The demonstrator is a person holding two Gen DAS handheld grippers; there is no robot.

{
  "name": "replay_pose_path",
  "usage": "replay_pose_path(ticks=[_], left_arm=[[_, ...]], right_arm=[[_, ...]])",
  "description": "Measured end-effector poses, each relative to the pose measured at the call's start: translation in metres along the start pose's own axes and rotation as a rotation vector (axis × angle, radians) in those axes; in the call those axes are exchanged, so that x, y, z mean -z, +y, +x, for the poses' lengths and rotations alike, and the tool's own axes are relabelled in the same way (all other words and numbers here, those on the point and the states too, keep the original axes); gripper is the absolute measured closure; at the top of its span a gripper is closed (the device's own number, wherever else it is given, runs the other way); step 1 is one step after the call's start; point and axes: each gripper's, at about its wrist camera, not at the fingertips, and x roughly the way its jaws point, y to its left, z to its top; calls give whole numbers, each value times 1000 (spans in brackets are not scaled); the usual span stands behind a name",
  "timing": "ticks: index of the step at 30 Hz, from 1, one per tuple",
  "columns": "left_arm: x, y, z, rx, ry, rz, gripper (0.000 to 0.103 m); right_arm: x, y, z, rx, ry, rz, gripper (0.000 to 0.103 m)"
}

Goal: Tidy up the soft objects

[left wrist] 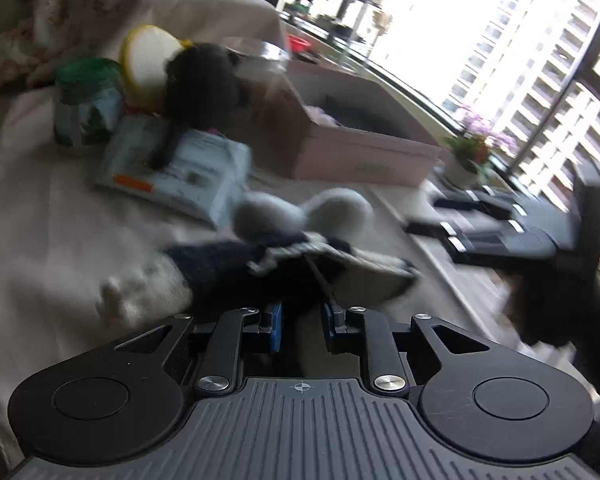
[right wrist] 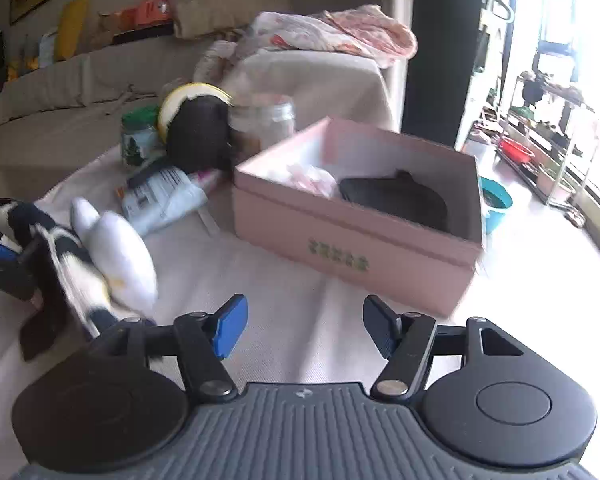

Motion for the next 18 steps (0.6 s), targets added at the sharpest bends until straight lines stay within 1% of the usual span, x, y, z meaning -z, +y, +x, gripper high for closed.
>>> replay_pose_path(ticks=[2,5,6,7,8,9,10,12,14,15,16,18], left_arm=[[-12,13,-2,-59,-58,-38,81],[-35,30,-13,-252,-179,-74,82],[-41,35,-19,-278,-211,-89,82],[-44,40,-26,-268,-234,-113,82],[-46,45,-33,-234,-254,-142,82],[-46,49,-40,-186,-273,-169,81],[-45,52,-45,-155,-284,-185,81],[-38,54,-53,-127,-285,-194,81],[-29,52,-56,-128,-249,-167,81],[-22,50,-53,-135,-217,-147,81],[-17,49,-49,-148,-191,-138,81],[-3,41,-36,-196,-145,-137,81]], right_arm=[[10,-3,2,1,14,18,38],[22,-7,6,-3,35,47,38],[26,-7,6,-1,38,56,38],[29,-8,9,-2,44,69,37],[32,-8,13,-4,51,83,36],[34,-8,13,-3,37,88,35],[34,-7,12,-2,37,90,35],[36,-7,11,-11,35,96,32],[36,-8,11,-27,32,106,28],[36,-9,11,-34,32,108,25],[36,-8,11,-41,33,105,24],[35,-6,13,-46,39,92,20]])
